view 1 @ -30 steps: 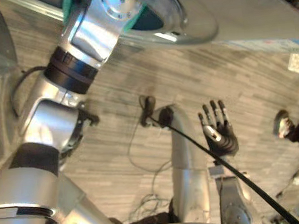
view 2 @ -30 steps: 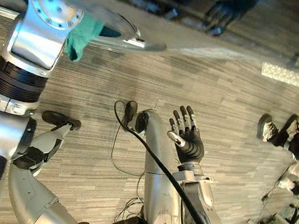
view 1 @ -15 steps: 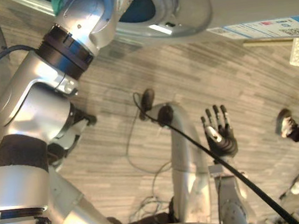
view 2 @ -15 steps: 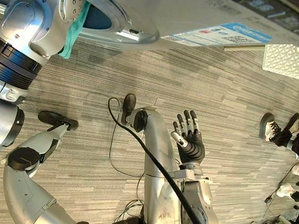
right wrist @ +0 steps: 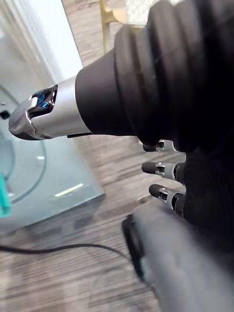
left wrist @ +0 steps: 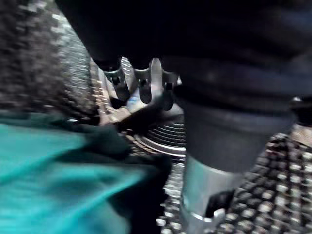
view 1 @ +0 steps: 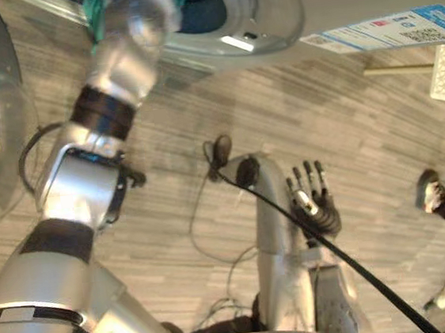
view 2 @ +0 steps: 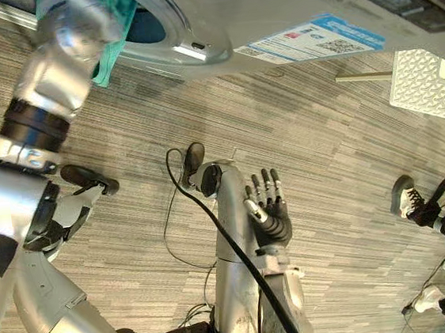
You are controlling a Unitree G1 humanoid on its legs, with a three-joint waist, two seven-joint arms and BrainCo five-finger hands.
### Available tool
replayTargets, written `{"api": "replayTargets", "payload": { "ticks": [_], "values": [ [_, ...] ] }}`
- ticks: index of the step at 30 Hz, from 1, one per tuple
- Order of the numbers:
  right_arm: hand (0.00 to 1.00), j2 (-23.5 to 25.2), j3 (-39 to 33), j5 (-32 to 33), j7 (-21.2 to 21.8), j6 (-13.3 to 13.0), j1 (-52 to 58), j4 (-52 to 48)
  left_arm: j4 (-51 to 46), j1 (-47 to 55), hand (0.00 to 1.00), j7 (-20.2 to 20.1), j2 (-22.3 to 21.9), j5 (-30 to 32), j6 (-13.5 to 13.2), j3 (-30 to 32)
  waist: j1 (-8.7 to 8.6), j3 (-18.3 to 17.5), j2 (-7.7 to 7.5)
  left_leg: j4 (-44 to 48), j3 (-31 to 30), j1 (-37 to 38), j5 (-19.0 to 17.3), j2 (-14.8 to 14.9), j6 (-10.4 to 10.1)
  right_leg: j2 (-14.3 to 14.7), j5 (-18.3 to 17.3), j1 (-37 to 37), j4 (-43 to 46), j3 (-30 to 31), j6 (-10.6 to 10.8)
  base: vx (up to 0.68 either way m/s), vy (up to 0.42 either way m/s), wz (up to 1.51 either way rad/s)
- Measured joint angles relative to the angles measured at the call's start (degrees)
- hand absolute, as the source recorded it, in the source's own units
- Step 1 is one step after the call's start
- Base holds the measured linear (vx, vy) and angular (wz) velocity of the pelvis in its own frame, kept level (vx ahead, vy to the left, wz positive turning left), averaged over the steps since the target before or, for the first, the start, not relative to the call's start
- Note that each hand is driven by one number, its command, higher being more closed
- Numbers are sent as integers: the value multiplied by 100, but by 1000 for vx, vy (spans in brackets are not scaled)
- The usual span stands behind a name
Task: Pick up the laundry basket with both hands and put the clothes into the washing machine.
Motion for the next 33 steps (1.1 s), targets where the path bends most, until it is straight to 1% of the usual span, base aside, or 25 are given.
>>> {"api": "replayTargets", "payload": {
  "ticks": [1, 2, 3, 6, 8, 11, 14, 16, 17, 19, 20, 21, 24, 25, 26, 27, 28, 29, 30, 31, 32, 33],
  "values": [
    [0, -1, 65, 3, 84, 7, 114, -58, 0, 126, 0, 47, 105, -123, 0, 20, 51, 0, 0, -53, 0, -4, 48, 0, -9, 12, 11, 2, -28, -28, -22, -34, -77, 2],
    [0, -22, 56, 4, 113, 13, 185, -59, 0, 249, 0, 72, 162, -285, 1, 80, 141, 0, 0, -95, -1, -6, 98, 14, -15, 41, 29, 6, -50, -55, -54, -42, -102, 0],
    [0, -95, 41, 7, 112, 15, 192, -60, 0, 303, 0, 74, 163, -410, 1, 121, 203, 0, 0, -101, -18, -14, 117, 25, -16, 47, 40, 16, -50, -75, -72, -39, -93, 0],
    [0, -141, 67, 8, 116, 33, 194, -27, -20, 305, 0, 80, 141, -639, -15, 131, 197, 2, 3, -85, -151, -47, 133, 26, 1, 26, 48, 156, -54, -193, -88, -23, -36, 5],
    [0, -144, 75, 6, 129, 33, 212, -32, -178, 328, 0, 145, 39, -662, -38, 126, 192, 2, 3, -108, -248, -46, 152, -32, -1, -27, 35, 262, -55, -262, -100, -27, -25, 19],
    [0, -148, 154, -1, 190, 31, 212, -29, -745, 462, 0, 413, -96, -683, -133, 119, 217, 3, 4, -218, -279, -46, 184, -160, -34, -139, -2, 339, -51, -347, -122, -33, -40, 25],
    [0, -149, 305, -9, 215, 9, 213, -29, -1242, 748, 0, 757, -121, -674, -145, 134, 253, 3, 5, -351, -289, -35, 270, -251, -65, -210, -4, 385, -79, -413, -134, -32, -62, 18],
    [0, -147, 317, -62, 208, 2, 213, -24, -1824, 1234, 0, 923, -74, -629, -145, 193, 328, 18, 31, -364, -348, -29, 324, -254, -30, -221, -13, 476, -74, -485, -154, -16, -63, 8],
    [0, -144, 301, -121, 205, -8, 213, -16, -1957, 1396, 0, 958, -73, -625, -151, 195, 345, 33, 56, -367, -383, -22, 352, -262, 3, -223, -18, 524, -78, -513, -158, -14, -55, 11],
    [0, -132, 258, -235, 191, -10, 212, -6, -2341, 2028, 0, 963, -127, -625, -188, 382, 365, 28, 103, -463, -438, 57, 424, -369, 0, -279, -45, 656, -92, -571, -158, -7, -61, 25],
    [0, -81, 181, -297, 181, -8, 212, 55, -2584, 2715, 0, 953, -275, -629, -230, 663, 394, 22, 130, -563, -437, 214, 467, -434, -25, -317, -76, 834, -131, -620, -160, 1, -81, 26],
    [0, -63, 133, -380, 179, -7, 200, 117, -2676, 3043, 0, 935, -315, -631, -239, 787, 425, 19, 138, -593, -444, 297, 480, -440, -37, -314, -87, 934, -156, -644, -165, 7, -113, 16],
    [0, -68, -232, -700, 102, 47, 195, 585, -3012, 4923, 0, 691, -596, -645, -351, 1270, 564, -17, 208, -753, -442, 890, 486, -522, -171, -300, -176, 1537, -276, -681, -158, -2, -122, 9],
    [0, -74, -412, -911, 62, 93, 209, 759, -3042, 5635, 0, 496, -741, -703, -385, 1389, 627, -72, 286, -784, -445, 1127, 472, -537, -220, -299, -223, 1788, -315, -696, -147, -8, -115, 9],
    [0, -85, -479, -997, 57, 131, 204, 837, -3052, 5966, 0, 407, -806, -749, -398, 1419, 664, -110, 336, -799, -445, 1231, 465, -544, -231, -296, -246, 1897, -332, -700, -142, -31, -173, 7],
    [0, -103, -609, -1145, 53, 192, 197, 978, -3096, 6585, 0, 247, -957, -764, -438, 1490, 718, -213, 453, -835, -448, 1419, 451, -568, -264, -297, -279, 2111, -370, -721, -143, -32, -143, 6],
    [0, -113, -661, -1200, 53, 213, 191, 1110, -3135, 7044, 0, 149, -1045, -815, -502, 1514, 740, -343, 521, -865, -452, 1534, 440, -595, -298, -301, -336, 2234, -400, -728, -150, -36, -169, 8],
    [0, -132, -674, -1309, 50, 289, 185, 1231, -3154, 7417, 0, 32, -1156, -917, -550, 1508, 769, -412, 603, -870, -474, 1700, 424, -596, -324, -299, -374, 2447, -433, -764, -113, -26, -140, 8],
    [0, -193, -642, -1363, 52, 375, 169, 1478, -3153, 7861, 0, -97, -1245, -1040, -599, 1499, 814, -528, 644, -897, -496, 1998, 402, -613, -364, -298, -400, 2784, -484, -795, -106, -27, -167, 11],
    [0, -219, -583, -1391, 50, 464, 169, 1713, -3152, 8256, 0, -217, -1378, -1248, -672, 1471, 841, -749, 665, -1015, -498, 2264, 422, -664, -413, -290, -430, 3090, -603, -847, -78, -23, -137, 12],
    [0, -212, -567, -1437, 50, 492, 162, 1821, -3152, 8447, 0, -261, -1437, -1335, -717, 1457, 856, -846, 654, -1111, -491, 2417, 443, -713, -445, -283, -425, 3252, -695, -880, -72, -15, -135, 17],
    [0, -209, -545, -1548, 53, 510, 140, 2033, -3151, 8703, 0, -321, -1544, -1484, -799, 1378, 888, -1005, 660, -1387, -455, 2763, 487, -817, -505, -258, -390, 3639, -950, -973, -49, -5, -132, 20]
  ]
}}
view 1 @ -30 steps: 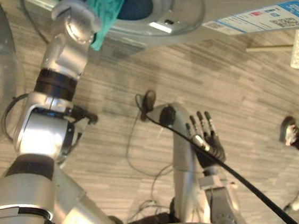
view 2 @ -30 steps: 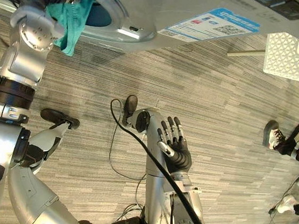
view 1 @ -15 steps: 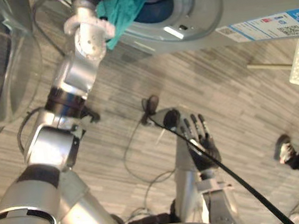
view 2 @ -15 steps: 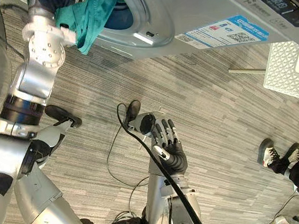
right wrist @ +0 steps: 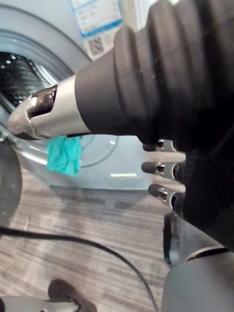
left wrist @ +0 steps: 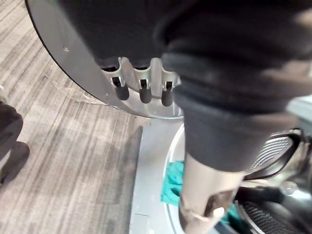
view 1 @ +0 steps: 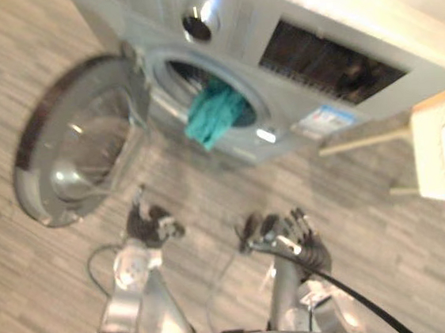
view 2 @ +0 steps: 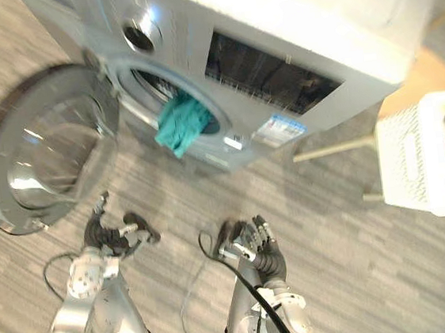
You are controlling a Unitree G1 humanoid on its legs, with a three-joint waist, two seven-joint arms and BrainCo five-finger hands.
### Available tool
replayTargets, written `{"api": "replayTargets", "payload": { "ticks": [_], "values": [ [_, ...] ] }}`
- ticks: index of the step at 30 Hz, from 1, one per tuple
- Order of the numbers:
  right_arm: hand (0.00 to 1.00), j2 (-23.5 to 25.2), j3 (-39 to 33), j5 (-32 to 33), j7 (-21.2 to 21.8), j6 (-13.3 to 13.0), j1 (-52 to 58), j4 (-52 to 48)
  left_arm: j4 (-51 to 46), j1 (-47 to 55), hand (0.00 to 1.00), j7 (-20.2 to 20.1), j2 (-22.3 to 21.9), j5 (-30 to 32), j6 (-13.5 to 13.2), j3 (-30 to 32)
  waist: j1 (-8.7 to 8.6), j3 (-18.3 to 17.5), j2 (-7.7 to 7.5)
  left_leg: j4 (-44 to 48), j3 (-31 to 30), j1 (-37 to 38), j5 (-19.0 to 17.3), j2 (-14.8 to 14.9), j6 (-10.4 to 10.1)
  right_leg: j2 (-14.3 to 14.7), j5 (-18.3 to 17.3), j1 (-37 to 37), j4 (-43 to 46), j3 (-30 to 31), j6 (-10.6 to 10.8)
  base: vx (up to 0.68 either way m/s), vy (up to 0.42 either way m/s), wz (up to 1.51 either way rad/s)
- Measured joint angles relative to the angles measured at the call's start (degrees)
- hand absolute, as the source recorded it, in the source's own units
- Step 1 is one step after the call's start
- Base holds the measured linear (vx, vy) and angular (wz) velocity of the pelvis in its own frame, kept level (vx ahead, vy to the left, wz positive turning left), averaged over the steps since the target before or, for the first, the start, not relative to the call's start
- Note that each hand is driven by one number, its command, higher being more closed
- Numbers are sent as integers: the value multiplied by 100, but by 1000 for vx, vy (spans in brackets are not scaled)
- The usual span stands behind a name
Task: Pick up the laundry basket with both hands and put the clothes into the washing machine.
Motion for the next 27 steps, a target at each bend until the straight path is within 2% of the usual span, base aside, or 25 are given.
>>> {"api": "replayTargets", "payload": {
  "ticks": [2, 4, 5, 6, 7, 9, 10, 12, 13, 16, 17, 18, 19, 20, 21, 22, 23, 24, 25, 26, 27],
  "values": [
    [0, 3, -1, -44, -6, 17, -34, 390, 22, 331, 0, -109, -117, -276, -142, -155, 38, -266, -9, -623, 140, 567, 146, -222, -174, 32, 70, 648, -537, -240, 62, 20, -138, 46],
    [0, 6, -38, -93, -129, 20, -31, 1054, 236, 585, 0, -283, -283, -585, -271, -402, 22, -644, -42, -1878, 363, 1304, 531, -751, -299, 0, 235, 1550, -1416, -775, 152, 69, -153, 99],
    [0, 21, -69, -95, -175, 14, -41, 1229, 320, 607, 0, -313, -315, -647, -274, -450, -7, -713, -44, -2168, 450, 1477, 576, -852, -314, -10, 307, 1771, -1629, -932, 162, 94, -149, 119],
    [0, 37, -144, -97, -235, 13, -69, 1580, 493, 625, 0, -328, -325, -762, -287, -579, -34, -880, -31, -2583, 864, 1803, 572, -898, -315, -12, 496, 2149, -2021, -1272, 172, 109, -113, 121],
    [0, 39, -323, -91, -323, -18, -118, 1890, 713, 598, 0, -350, -329, -843, -327, -665, -93, -1041, -28, -2802, 1418, 2036, 581, -874, -246, -62, 710, 2411, -2347, -1599, 135, 91, -70, 111],
    [0, 53, -600, -97, -481, -26, -404, 2531, 1096, 582, 0, -361, -328, -919, -338, -724, -102, -1210, -25, -2746, 1700, 2255, 703, -744, 18, -88, 921, 2576, -2680, -1750, 39, 71, -4, 46],
    [0, 30, -690, -106, -517, -27, -493, 2718, 1188, 596, 0, -366, -329, -944, -329, -727, -118, -1249, -26, -2614, 1625, 2324, 705, -686, 16, -108, 996, 2593, -2782, -1737, 51, 100, 43, 2],
    [0, -117, -887, -251, -628, -2, -619, 3212, 1361, 700, 0, -463, -368, -971, -329, -733, -173, -1299, 38, -2151, 737, 2682, 881, -601, -219, -154, 1279, 2739, -3010, -1601, 281, 113, 107, -22],
    [0, -137, -1018, -327, -632, 28, -657, 3369, 1388, 799, 0, -526, -382, -1054, -334, -721, -187, -1364, 134, -2141, 229, 2763, 784, -682, -533, -160, 1420, 2774, -3098, -1537, 405, 95, 204, -44],
    [0, -15, -1175, -542, -626, 109, -658, 3659, 1588, 843, 0, -603, -340, -1182, -349, -510, -285, -1536, 67, -1992, -687, 2746, 723, -1122, -613, -188, 1977, 3030, -3748, -1338, 562, 71, 219, -33],
    [0, 21, -1247, -605, -625, 114, -646, 3697, 1588, 875, 0, -631, -318, -1184, -366, -514, -320, -1619, 83, -2091, -871, 2783, 648, -1268, -744, -221, 2146, 3041, -3921, -1291, 591, 54, 279, -26],
    [0, 9, -1332, -730, -627, 124, -673, 3773, 1595, 851, 0, -696, -316, -1183, -383, -535, -337, -1690, 160, -2338, -931, 2915, 433, -1419, -1042, -256, 2371, 3037, -4130, -1247, 639, 47, 316, -26],
    [0, 6, -1432, -767, -636, 130, -688, 3794, 1637, 812, 0, -704, -335, -1171, -395, -568, -360, -1715, 198, -2539, -910, 2990, 218, -1537, -1127, -277, 2532, 3025, -4270, -1244, 682, 21, 386, -17],
    [0, 8, -1624, -945, -709, 157, -696, 3811, 1743, 674, 0, -730, -342, -1115, -405, -648, -378, -1800, 327, -2803, -833, 3099, -35, -1738, -1029, -358, 2724, 3021, -4437, -1237, 743, -7, 414, -4],
    [0, 12, -1768, -994, -755, 199, -692, 3833, 1886, 535, 0, -737, -334, -1020, -405, -641, -385, -1782, 254, -2922, -744, 3152, -32, -1942, -1000, -509, 2930, 3016, -4559, -1197, 691, -33, 476, -1],
    [0, 28, -1887, -1059, -760, 226, -649, 3835, 2011, 467, 0, -733, -335, -862, -405, -632, -428, -1787, 254, -3092, -693, 3211, -9, -2177, -945, -626, 3292, 2990, -4686, -1180, 554, -46, 372, -4],
    [0, 25, -1951, -1069, -760, 252, -632, 3838, 2053, 463, 0, -731, -334, -794, -405, -625, -459, -1796, 273, -3154, -653, 3210, -17, -2245, -904, -672, 3487, 2934, -4716, -1178, 428, -53, 341, -14],
    [0, 30, -2078, -1071, -763, 286, -640, 3842, 2086, 430, 0, -728, -321, -659, -405, -565, -501, -1781, 333, -3175, -580, 3189, -56, -2300, -770, -694, 3849, 2795, -4736, -1133, 58, -45, 332, -33],
    [0, 34, -2120, -1062, -789, 294, -634, 3844, 2136, 446, 0, -719, -314, -538, -404, -521, -533, -1773, 367, -3172, -424, 3202, -86, -2298, -580, -682, 4002, 2644, -4672, -1007, -237, -36, 312, -39],
    [0, 34, -2121, -1043, -823, 294, -632, 3846, 2216, 426, 0, -701, -281, -481, -403, -493, -561, -1761, 369, -3172, -332, 3195, -92, -2292, -452, -656, 3774, 2565, -4440, -891, -260, -64, 255, -35],
    [0, 41, -2182, -981, -860, 292, -660, 3851, 2334, 407, 0, -689, -258, -428, -376, -342, -654, -1700, 380, -3221, -282, 3228, -91, -2271, -352, -541, 3062, 2450, -3653, -671, -189, -17, 193, -29]
  ]
}}
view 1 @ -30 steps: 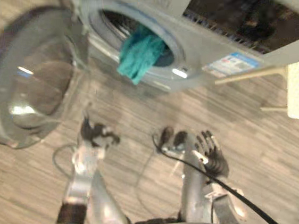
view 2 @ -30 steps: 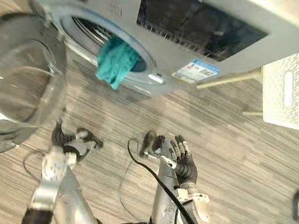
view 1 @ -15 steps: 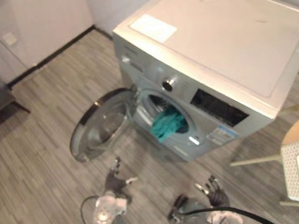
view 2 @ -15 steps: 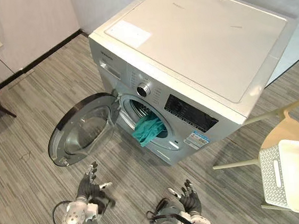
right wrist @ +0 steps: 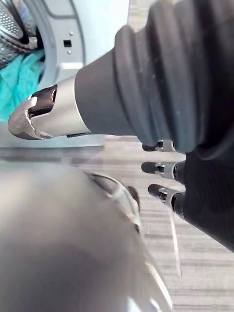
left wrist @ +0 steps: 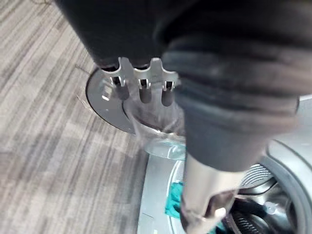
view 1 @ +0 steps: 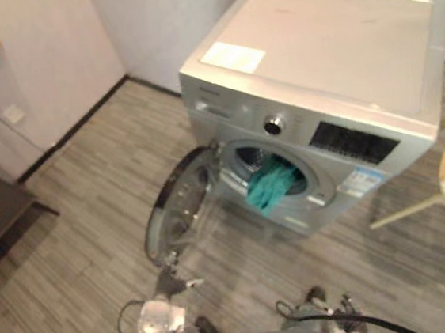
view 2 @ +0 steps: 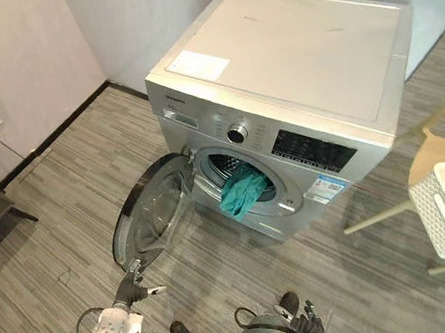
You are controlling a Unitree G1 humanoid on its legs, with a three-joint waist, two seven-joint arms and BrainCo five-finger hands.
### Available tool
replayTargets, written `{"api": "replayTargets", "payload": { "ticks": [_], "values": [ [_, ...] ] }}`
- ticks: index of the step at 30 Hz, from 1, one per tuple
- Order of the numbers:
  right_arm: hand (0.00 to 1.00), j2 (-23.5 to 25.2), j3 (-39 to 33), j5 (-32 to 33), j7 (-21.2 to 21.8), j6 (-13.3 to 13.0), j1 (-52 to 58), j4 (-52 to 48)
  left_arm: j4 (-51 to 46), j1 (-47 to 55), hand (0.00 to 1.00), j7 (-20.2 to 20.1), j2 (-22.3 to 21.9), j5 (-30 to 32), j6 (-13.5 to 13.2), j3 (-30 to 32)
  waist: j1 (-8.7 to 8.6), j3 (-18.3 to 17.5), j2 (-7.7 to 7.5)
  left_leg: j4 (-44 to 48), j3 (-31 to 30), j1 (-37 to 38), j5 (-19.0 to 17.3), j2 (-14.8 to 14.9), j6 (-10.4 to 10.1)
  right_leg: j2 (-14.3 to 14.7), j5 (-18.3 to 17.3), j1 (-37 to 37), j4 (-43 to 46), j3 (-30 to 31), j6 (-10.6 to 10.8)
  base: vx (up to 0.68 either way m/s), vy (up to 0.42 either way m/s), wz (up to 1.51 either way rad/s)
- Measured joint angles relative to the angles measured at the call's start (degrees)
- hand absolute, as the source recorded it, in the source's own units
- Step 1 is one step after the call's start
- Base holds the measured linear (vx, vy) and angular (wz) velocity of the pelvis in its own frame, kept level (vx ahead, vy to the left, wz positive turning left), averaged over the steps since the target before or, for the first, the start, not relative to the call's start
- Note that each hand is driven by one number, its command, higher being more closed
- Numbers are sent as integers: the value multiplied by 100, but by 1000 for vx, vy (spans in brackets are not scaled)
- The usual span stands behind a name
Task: Pick up the laundry basket with both hands and put the clothes into the washing machine.
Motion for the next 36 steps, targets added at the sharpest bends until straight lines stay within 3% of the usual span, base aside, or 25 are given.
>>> {"api": "replayTargets", "payload": {
  "ticks": [1, 3, 5, 7, 11, 12, 17, 23, 27, 29, 31, 32, 35, 36],
  "values": [
    [0, 47, -190, 160, -18, -24, -28, 25, 40, -5, 0, 26, 9, -9, 22, 67, -39, 21, -10, -108, 37, 139, 46, 10, 28, 243, -668, -26, 645, 162, 56, -19, 160, -28],
    [0, 104, -401, 407, -37, -128, -99, 188, 104, -9, 0, 122, -8, -32, 33, 108, -43, 12, -35, -154, 162, 217, 100, 44, 46, 592, -1249, 146, 812, 127, 163, 2, 52, -34],
    [0, 168, -432, 520, -166, -207, -101, 175, 133, -10, 0, 159, -35, -155, 35, 229, -56, 31, -94, -213, 280, 290, 181, 11, 1, 827, -1384, 499, 19, -38, 328, -9, -41, -35],
    [0, 272, -422, 520, -225, -344, -109, 171, 252, -1, 0, 229, -109, -318, 29, 345, -7, -13, -85, -550, 499, 442, 420, 25, -120, 1212, -1049, 806, -1060, 120, 754, -3, -130, -60],
    [0, 298, -432, 915, -133, -444, -114, 289, 592, 76, 0, 266, -240, -714, 3, 643, 63, -191, -100, -1215, 796, 610, 873, 79, -328, 1732, -408, 1008, -2237, 375, 586, -37, -170, -59],
    [0, 525, -542, 1299, 55, -511, -243, 464, 878, 111, 0, 243, -208, -977, -22, 689, 297, -345, -262, -2236, 584, 1006, 1437, -202, -353, 1873, -251, 1266, -2616, 159, 534, -3, -32, -2],
    [0, 525, -541, 1301, 60, -511, -243, 463, 911, 108, 0, 244, -208, -978, -27, 701, 297, -336, -258, -2243, 586, 1006, 1437, -203, -354, 1855, -252, 1263, -2616, 160, 535, 0, 0, 0],
    [0, 516, -396, 1892, 448, -514, -243, 420, 1866, 48, 0, 381, -305, -1152, -20, 1118, 249, -253, -166, -2263, 687, 1003, 1423, -217, -363, 1828, -253, 1188, -2576, 180, 546, 0, 0, -7],
    [0, 506, -51, 2334, 695, -547, -283, -4, 2400, -68, 0, 505, -441, -1241, 17, 1611, 188, -100, -15, -2262, 1365, 1120, 1344, -166, -428, 1844, -240, 797, -2278, 601, 536, -19, 19, -80],
    [0, 505, 182, 2422, 816, -562, -255, -320, 2489, -120, 0, 526, -460, -1175, 55, 1593, 68, -50, 31, -2263, 1871, 1264, 1255, -151, -514, 1886, -221, 561, -2135, 887, 490, -27, 4, -130],
    [0, 450, 369, 2422, 939, -603, -98, -587, 2604, -347, 0, 479, -456, -1008, 88, 1431, -230, 16, 84, -2178, 2375, 1432, 1121, -117, -599, 1945, -231, 355, -1954, 1189, 428, 11, -43, -118],
    [0, 442, 369, 2422, 953, -618, -47, -617, 2604, -411, 0, 453, -447, -945, 94, 1325, -292, 45, 92, -2101, 2461, 1454, 1075, -84, -613, 1946, -248, 307, -1872, 1185, 404, 44, -79, -88],
    [0, 390, 367, 2400, 1038, -617, 192, -725, 2598, -1046, 0, 388, -340, -649, 89, 1017, -487, 233, 162, -1609, 2798, 1556, 861, 294, -593, 1991, -382, 29, -1264, 1130, 286, 48, -101, -58],
    [0, 383, 365, 2373, 1053, -610, 276, -720, 2598, -1203, 0, 404, -304, -603, 67, 921, -489, 230, 147, -1492, 2875, 1614, 825, 389, -618, 1856, -667, -135, -868, 916, 38, 47, -119, -32]
  ]
}}
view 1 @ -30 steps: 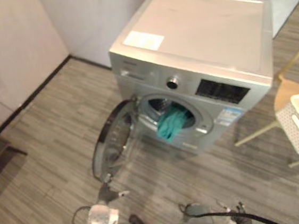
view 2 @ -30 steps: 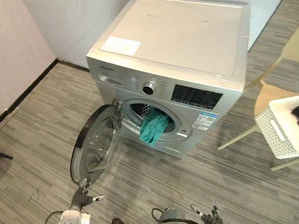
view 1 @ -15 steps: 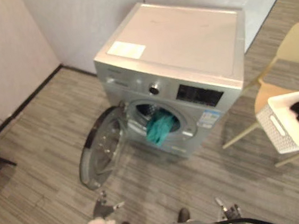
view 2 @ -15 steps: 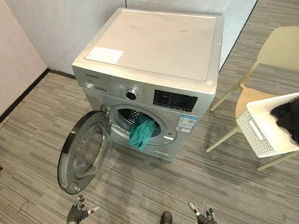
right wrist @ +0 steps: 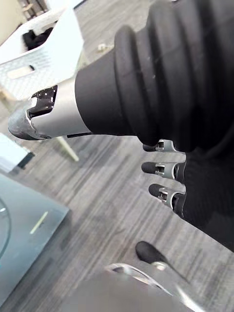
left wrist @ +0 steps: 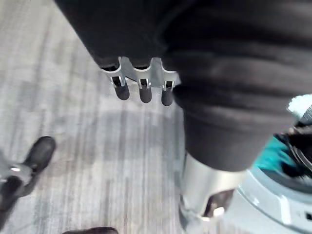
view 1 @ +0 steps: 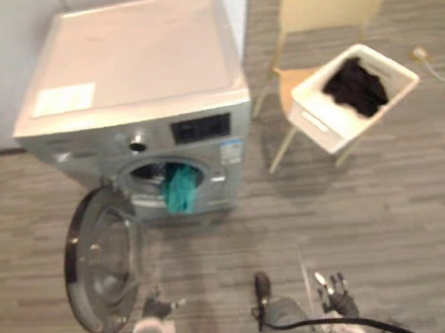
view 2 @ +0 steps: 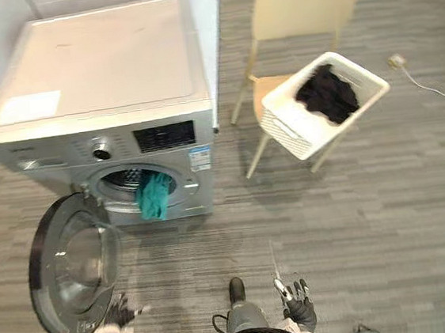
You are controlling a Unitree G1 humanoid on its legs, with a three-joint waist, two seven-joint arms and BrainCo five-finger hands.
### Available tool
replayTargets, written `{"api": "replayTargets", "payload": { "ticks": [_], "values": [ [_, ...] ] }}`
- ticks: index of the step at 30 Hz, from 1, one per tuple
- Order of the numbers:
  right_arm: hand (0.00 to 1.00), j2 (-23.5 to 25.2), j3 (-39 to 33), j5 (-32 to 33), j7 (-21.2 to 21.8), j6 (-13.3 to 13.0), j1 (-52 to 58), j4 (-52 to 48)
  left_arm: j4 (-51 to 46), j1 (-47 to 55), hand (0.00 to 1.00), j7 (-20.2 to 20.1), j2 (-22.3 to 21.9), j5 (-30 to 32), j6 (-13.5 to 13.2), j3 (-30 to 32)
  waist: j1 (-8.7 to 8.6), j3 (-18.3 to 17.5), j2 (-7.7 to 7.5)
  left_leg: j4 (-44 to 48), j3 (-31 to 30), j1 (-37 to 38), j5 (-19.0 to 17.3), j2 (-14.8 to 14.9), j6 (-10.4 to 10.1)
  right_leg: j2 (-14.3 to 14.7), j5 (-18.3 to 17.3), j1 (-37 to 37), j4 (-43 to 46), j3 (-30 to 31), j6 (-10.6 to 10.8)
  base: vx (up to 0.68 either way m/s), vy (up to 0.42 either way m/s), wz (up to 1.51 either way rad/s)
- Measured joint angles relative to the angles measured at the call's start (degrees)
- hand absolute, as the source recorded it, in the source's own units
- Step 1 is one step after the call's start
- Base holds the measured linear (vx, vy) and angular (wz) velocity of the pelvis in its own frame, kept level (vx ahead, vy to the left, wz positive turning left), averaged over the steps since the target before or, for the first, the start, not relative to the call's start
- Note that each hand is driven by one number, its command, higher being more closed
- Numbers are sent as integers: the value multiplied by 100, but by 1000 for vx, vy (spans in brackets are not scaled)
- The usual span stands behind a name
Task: Pick up the laundry basket with both hands and put the clothes into the washing machine.
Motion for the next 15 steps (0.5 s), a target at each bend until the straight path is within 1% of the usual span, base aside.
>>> {"api": "replayTargets", "payload": {
  "ticks": [1, 2, 3, 4, 5, 6, 7, 8, 9, 10, 11, 12, 13, 14, 15],
  "values": [
    [0, -13, 5, -25, 4, 2, 93, 10, -1, -71, 0, 53, 13, 35, -23, -21, -15, -2, -57, 124, 46, 121, -54, 65, -126, -239, -34, 12, 135, -148, -23, 60, -125, -30],
    [0, -17, 8, -26, 5, 3, 133, 17, 6, -63, 0, 97, 18, 37, -21, -17, -12, -25, -134, 219, 72, 196, -93, 92, -203, -352, -47, 36, 123, -161, 58, 89, -138, -26],
    [0, -84, 7, -26, 6, 2, 136, 84, 20, -40, 0, 162, 13, 37, -10, 16, -6, -31, -117, 429, 76, 262, -136, 312, -322, -258, -188, 107, 211, -127, 266, 138, -242, -16],
    [0, -142, 36, -25, 17, -1, 75, 169, -1, -34, 0, 215, -28, 37, -15, 12, 42, -38, -53, 817, 57, 242, -161, 627, -364, -106, -428, 160, 309, -190, 234, 136, -252, -7],
    [0, -167, 62, -25, 22, 1, 31, 266, -7, -31, 0, 232, -40, 21, -21, 18, 75, -30, -63, 1144, -14, 212, -173, 859, -376, -43, -575, 218, 368, -237, 218, 147, -292, 14],
    [0, -190, 162, -27, 49, 1, 5, 383, -48, 17, 0, 259, -60, -35, -26, 48, 159, 1, -105, 1991, -263, 116, -141, 1398, -311, 128, -773, 408, 431, -329, 135, 93, -196, 11],
    [0, -192, 216, -36, 76, 1, -5, 449, -63, 63, 0, 266, -78, -90, -33, 75, 214, 21, -122, 2435, -401, 73, -80, 1696, -99, 228, -830, 542, 423, -376, 66, 184, -326, 1],
    [0, -204, 473, -68, 78, 2, -36, 524, -273, 369, 0, 261, -176, -348, -45, 275, 403, 93, -212, 3576, -911, -135, 409, 2364, 1007, 470, -970, 1046, 294, -354, -120, 133, -221, -9],
    [0, -204, 519, -68, 80, 0, -46, 540, -287, 427, 0, 257, -187, -385, -56, 276, 435, 127, -300, 3738, -1100, -236, 440, 2412, 1127, 491, -999, 1122, 260, -352, -154, 179, -291, -4],
    [0, -276, 675, -72, 82, 9, -194, 702, -300, 527, 0, 241, -248, -490, -77, 271, 481, 124, -363, 4397, -2229, -828, 134, 2230, 767, 486, -1032, 1315, 155, -358, -183, 97, -162, 10],
    [0, -325, 705, -73, 86, 41, -263, 729, -306, 532, 0, 231, -286, -542, -78, 266, 498, 126, -367, 4636, -2798, -1166, -56, 2001, 560, 481, -1029, 1398, 70, -397, -182, 206, -240, 20],
    [0, -372, 718, -73, 92, 71, -354, 760, -426, 582, 0, 229, -325, -622, -88, 262, 584, 128, -366, 4839, -3534, -1666, -305, 1550, 305, 479, -1002, 1565, -111, -479, -184, 224, -151, 23],
    [0, -359, 739, -73, 98, 79, -404, 919, -507, 587, 0, 229, -298, -685, -103, 243, 707, 145, -406, 4717, -3571, -1842, -455, 1267, 209, 483, -983, 1787, -278, -556, -188, 231, -129, 23],
    [0, -352, 763, -72, 97, 105, -403, 976, -505, 582, 0, 229, -288, -712, -102, 236, 761, 156, -428, 4587, -3481, -1869, -498, 1201, 176, 485, -982, 1893, -340, -596, -186, 188, -76, 25],
    [0, -353, 800, -73, 99, 128, -417, 1056, -564, 580, 0, 230, -286, -717, -103, 237, 814, 156, -440, 4216, -3321, -1938, -535, 1114, 181, 498, -982, 2058, -418, -691, -185, 171, -51, 24]
  ]
}}
